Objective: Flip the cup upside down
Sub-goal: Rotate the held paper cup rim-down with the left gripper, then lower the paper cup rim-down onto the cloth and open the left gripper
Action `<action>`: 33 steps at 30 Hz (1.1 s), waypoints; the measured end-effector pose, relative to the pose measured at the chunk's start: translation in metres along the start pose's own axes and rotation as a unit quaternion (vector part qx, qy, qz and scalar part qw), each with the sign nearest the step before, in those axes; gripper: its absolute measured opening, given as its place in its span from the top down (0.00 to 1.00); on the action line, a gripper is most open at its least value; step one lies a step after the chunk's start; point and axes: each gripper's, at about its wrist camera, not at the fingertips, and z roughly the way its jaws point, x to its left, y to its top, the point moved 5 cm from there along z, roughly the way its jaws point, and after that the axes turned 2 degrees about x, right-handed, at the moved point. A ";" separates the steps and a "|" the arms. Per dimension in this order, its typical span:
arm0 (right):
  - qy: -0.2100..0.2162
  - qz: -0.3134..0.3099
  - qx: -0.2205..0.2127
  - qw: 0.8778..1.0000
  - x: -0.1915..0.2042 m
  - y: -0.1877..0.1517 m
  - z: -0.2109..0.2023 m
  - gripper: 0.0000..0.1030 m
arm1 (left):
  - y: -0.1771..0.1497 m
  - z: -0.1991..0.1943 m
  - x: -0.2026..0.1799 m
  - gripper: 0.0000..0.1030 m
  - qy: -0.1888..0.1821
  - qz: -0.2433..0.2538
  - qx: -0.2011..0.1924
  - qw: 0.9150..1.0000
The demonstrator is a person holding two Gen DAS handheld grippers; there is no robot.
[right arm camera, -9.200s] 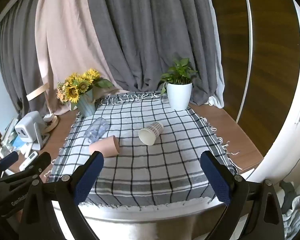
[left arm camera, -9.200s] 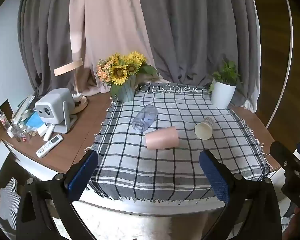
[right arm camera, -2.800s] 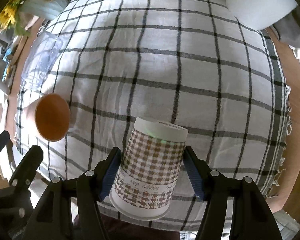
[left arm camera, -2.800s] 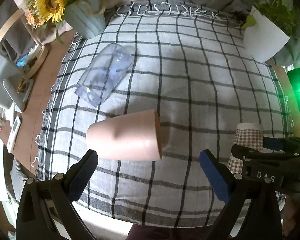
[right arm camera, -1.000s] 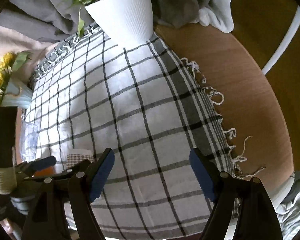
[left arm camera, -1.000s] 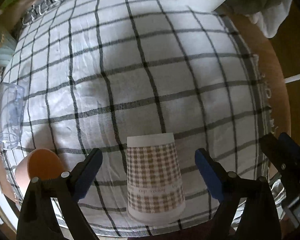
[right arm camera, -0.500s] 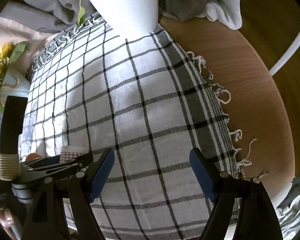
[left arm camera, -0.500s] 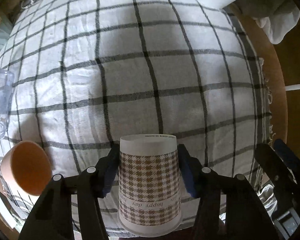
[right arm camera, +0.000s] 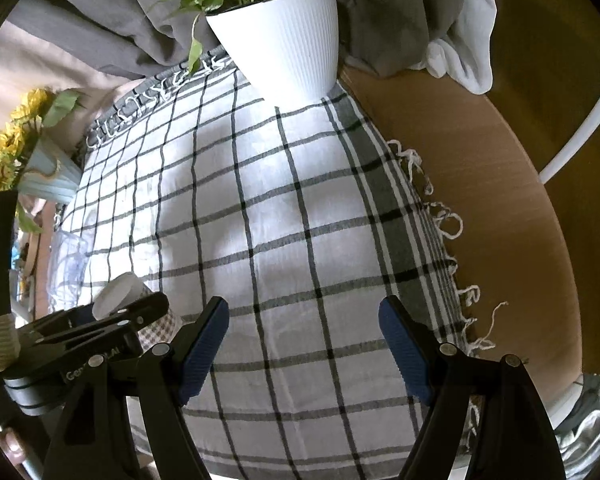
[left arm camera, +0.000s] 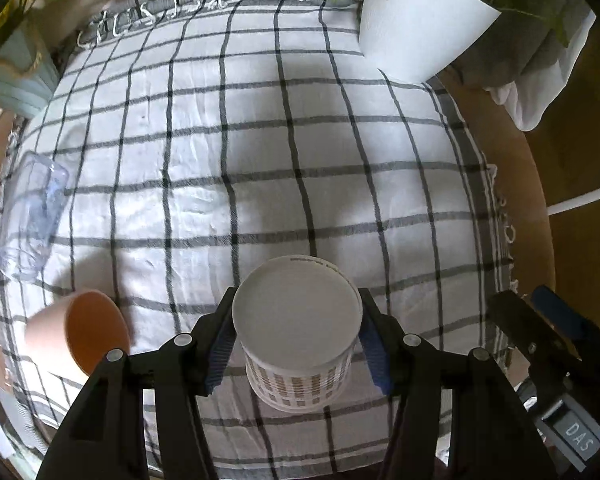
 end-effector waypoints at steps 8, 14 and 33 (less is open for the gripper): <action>-0.009 -0.014 -0.006 1.000 -0.006 -0.002 -0.001 0.25 | -0.014 -0.006 -0.016 0.46 0.010 0.021 -0.035 0.999; -0.022 -0.031 -0.018 0.999 -0.011 -0.008 -0.004 0.25 | -0.033 -0.005 -0.021 0.46 0.007 0.024 -0.058 0.998; -0.041 -0.057 -0.029 0.997 -0.012 -0.025 -0.009 0.25 | -0.057 -0.007 -0.022 0.31 0.001 0.002 -0.089 0.996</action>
